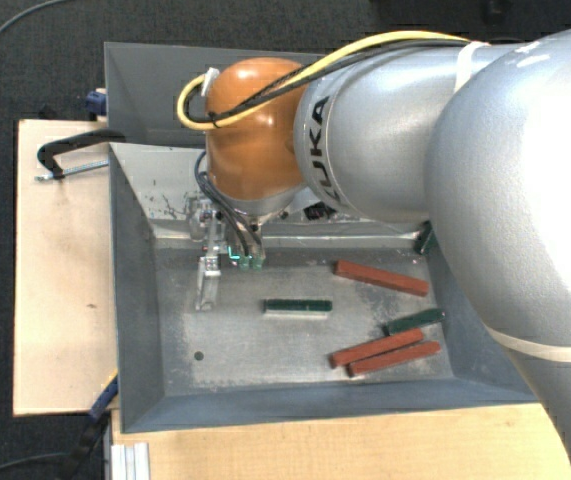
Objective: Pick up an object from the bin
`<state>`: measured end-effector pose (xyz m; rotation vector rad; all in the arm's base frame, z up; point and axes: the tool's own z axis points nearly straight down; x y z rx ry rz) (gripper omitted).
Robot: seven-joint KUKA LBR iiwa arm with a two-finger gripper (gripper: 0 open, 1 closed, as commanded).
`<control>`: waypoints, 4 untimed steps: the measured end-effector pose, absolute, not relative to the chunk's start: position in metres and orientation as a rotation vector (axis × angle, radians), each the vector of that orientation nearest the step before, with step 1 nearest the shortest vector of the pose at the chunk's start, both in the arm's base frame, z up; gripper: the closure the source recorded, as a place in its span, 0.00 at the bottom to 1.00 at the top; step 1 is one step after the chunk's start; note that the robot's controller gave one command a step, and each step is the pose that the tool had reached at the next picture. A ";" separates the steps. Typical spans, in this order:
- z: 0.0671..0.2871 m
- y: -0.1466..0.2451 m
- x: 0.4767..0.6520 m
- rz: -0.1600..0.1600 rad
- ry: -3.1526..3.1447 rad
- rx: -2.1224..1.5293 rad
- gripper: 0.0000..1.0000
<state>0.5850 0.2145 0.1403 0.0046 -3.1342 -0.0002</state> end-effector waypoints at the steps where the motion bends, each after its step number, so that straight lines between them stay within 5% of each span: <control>1: 0.068 0.153 0.582 0.004 -3.123 -0.278 0.00; 2: 0.151 0.088 0.551 -0.002 -3.123 -0.348 0.00; 3: 0.204 0.057 0.541 0.000 -3.142 0.238 0.00; 4: 0.067 0.041 0.546 -0.002 -3.123 0.278 0.00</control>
Offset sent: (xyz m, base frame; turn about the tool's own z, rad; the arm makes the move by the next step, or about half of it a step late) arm -0.0021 -0.0600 -0.0703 0.1790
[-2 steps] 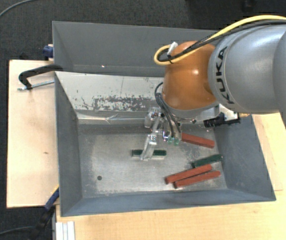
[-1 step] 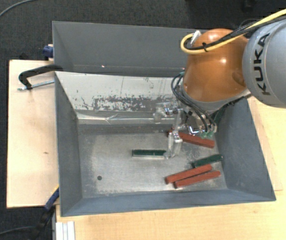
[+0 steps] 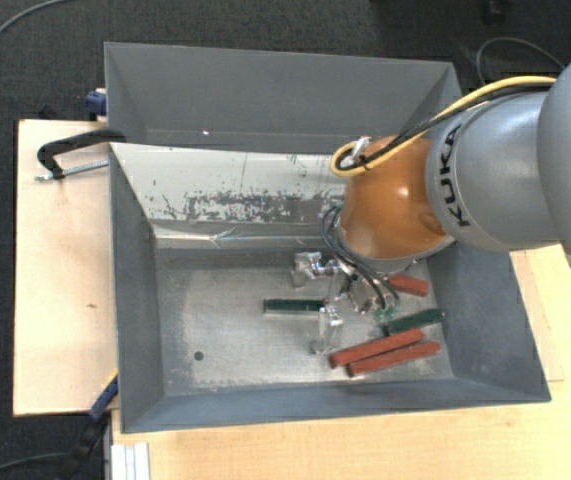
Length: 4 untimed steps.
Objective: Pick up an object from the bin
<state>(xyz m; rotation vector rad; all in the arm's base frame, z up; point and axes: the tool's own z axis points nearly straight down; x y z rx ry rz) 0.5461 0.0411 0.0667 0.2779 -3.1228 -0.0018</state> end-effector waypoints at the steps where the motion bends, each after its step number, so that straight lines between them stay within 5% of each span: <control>1: 0.071 0.041 0.548 -0.003 -3.130 0.277 1.00; 2: 0.261 0.046 0.561 -0.002 -3.152 0.189 1.00; 3: 0.256 0.046 0.560 -0.002 -3.143 0.187 0.00; 4: 0.153 0.036 0.528 -0.001 -3.135 -0.001 0.00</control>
Offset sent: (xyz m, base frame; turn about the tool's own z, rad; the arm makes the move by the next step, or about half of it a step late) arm 0.0000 0.0000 0.0000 0.0000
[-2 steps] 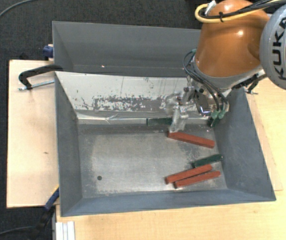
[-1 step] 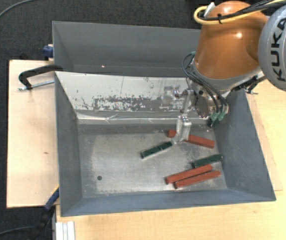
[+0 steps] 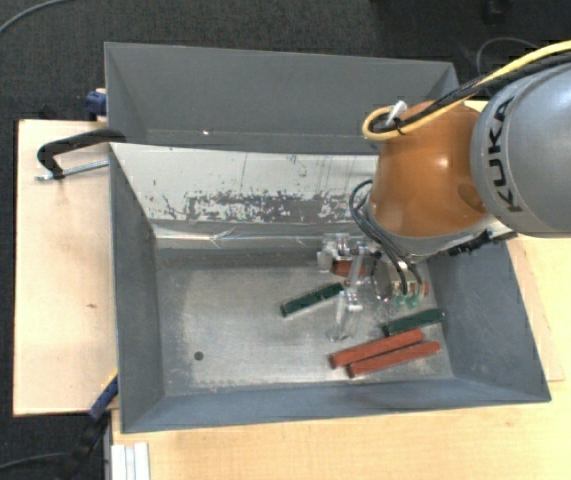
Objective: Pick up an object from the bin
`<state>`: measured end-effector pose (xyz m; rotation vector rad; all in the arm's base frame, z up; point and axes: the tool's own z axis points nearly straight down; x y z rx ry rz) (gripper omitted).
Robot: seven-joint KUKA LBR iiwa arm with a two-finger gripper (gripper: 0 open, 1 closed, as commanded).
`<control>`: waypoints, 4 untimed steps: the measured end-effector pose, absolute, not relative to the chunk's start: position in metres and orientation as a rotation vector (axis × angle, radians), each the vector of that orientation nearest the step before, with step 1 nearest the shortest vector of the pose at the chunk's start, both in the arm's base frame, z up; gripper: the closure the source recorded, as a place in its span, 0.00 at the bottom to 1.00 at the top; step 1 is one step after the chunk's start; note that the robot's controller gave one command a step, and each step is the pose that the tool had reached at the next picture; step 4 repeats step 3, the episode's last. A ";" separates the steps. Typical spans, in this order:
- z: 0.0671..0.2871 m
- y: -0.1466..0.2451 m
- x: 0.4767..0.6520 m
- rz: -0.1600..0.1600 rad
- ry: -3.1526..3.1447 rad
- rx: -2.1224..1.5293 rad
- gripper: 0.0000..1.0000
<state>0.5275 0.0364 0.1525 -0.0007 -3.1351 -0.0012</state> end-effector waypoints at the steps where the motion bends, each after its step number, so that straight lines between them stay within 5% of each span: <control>1: 0.068 0.062 0.548 -0.003 -3.132 0.201 0.00; 2: 0.071 0.061 0.549 -0.003 -3.137 0.199 1.00; 3: 0.282 0.064 0.562 -0.003 -3.154 0.164 1.00; 4: 0.282 0.064 0.562 -0.003 -3.154 0.164 1.00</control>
Offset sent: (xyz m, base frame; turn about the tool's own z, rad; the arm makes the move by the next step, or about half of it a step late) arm 0.0209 0.0242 -0.0825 -0.1283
